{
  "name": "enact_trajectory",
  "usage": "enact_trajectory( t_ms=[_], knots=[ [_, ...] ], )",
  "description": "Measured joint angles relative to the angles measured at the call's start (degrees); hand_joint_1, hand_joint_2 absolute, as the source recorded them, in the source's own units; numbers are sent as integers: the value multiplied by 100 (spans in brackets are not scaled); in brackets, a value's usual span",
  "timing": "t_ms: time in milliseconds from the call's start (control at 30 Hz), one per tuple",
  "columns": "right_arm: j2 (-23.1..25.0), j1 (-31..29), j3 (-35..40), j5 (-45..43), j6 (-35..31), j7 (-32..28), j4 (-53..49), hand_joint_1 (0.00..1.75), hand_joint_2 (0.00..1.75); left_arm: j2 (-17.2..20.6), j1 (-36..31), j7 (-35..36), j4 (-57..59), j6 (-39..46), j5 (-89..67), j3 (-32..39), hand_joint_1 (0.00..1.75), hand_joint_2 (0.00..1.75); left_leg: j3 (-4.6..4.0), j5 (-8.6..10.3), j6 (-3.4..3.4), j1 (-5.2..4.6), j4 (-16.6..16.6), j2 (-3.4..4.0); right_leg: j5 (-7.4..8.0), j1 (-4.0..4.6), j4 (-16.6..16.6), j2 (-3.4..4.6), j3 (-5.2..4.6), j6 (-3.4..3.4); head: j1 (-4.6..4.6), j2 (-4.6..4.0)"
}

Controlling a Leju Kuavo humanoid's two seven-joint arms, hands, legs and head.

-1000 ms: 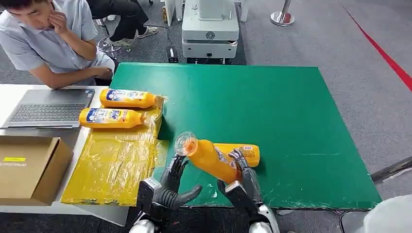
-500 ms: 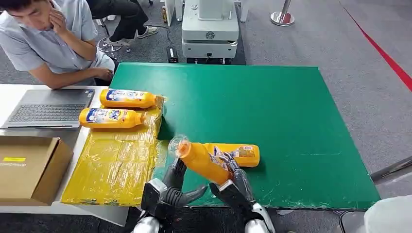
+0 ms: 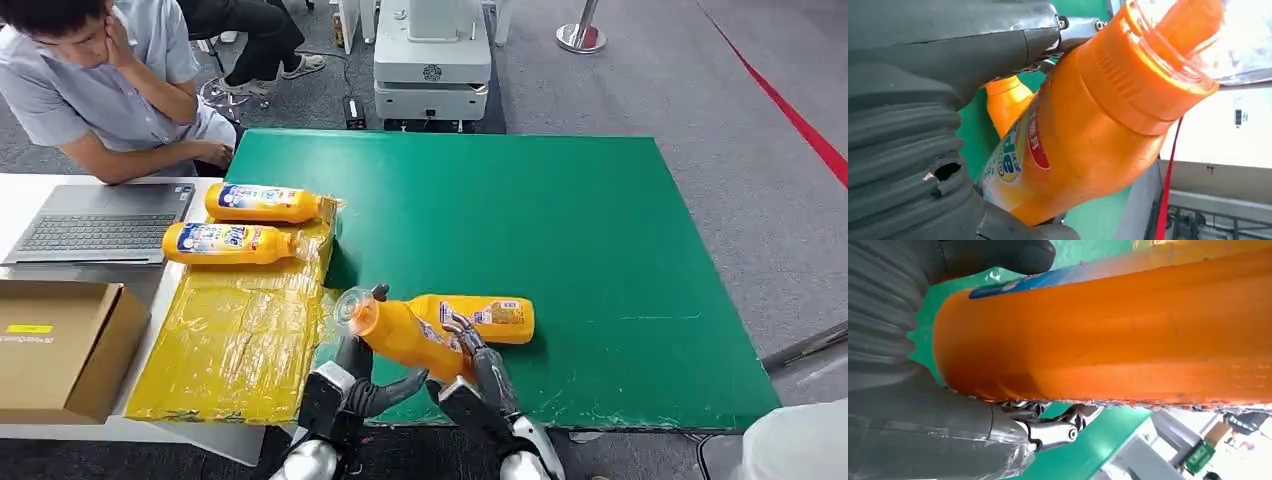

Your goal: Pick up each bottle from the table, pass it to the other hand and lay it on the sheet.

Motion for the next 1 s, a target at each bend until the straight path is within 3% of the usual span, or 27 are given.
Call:
enact_trajectory(
  t_ms=[133, 233, 267, 300, 333, 467, 567, 900, 933, 1000],
  knots=[
    [0, -25, 15, 13, -13, 11, 0, 175, 175, -4, -44, 28, 22, 13, 7, -22, 0, 175, 0, 0, 0, 0, 0, 0, 0, 0, 0, 0, 0, 0, -7, 0],
    [0, -25, 15, 20, -17, 11, 0, 175, 175, -4, -44, 44, 24, 13, 7, -22, 23, 175, 0, 0, 0, 0, 0, 0, 0, 0, 0, 0, 0, 0, 0, 0],
    [0, -25, 15, 20, -20, 11, 0, 175, 175, -4, -44, 44, 24, 13, 7, -22, 75, 175, 0, 0, 0, 0, 0, 0, 0, 0, 0, 0, 0, 0, 2, 0],
    [0, -25, 15, 13, -17, 13, 0, 175, 175, -4, -46, 50, 31, 13, 11, -24, 168, 175, 0, 0, 0, 0, 0, 0, 0, 0, 0, 0, 0, 0, -2, 0],
    [0, -25, 15, 2, -17, 15, 0, 175, 175, -4, -53, 52, 42, 13, 18, -31, 175, 175, 0, 0, 0, 0, 0, 0, 0, 0, 0, 0, 0, 0, -2, 0],
    [-2, -31, 17, -11, -9, 17, 0, 175, 175, -6, -132, 68, 98, -7, 39, -90, 175, 175, 0, 0, 0, 0, 0, 0, 0, 0, 0, 0, 0, 0, -2, 0],
    [-9, -68, 20, 13, -4, 28, 28, 154, 175, -17, -206, 68, 136, -33, 42, -157, 175, 175, 0, 0, 0, 0, 0, 0, 0, 0, 0, 0, 0, 0, 0, 0],
    [-9, -113, 24, 94, -63, 33, 153, 143, 175, -9, -241, 249, 144, -391, 332, -164, 175, 175, 0, 0, 0, 0, 0, 0, 0, 0, 0, 0, 0, 0, -4, 0],
    [-9, -113, 24, 98, -68, 33, 159, 131, 175, -4, -242, 267, 142, -420, 350, -164, 175, 175, 0, 0, 0, 0, 0, 0, 0, 0, 0, 0, 0, 0, -9, 0],
    [-9, -114, 24, 103, -76, 33, 168, 73, 175, -2, -243, 275, 142, -444, 365, -164, 175, 175, 0, 0, 0, 0, 0, 0, 0, 0, 0, 0, 0, 0, -4, 0]
  ],
)
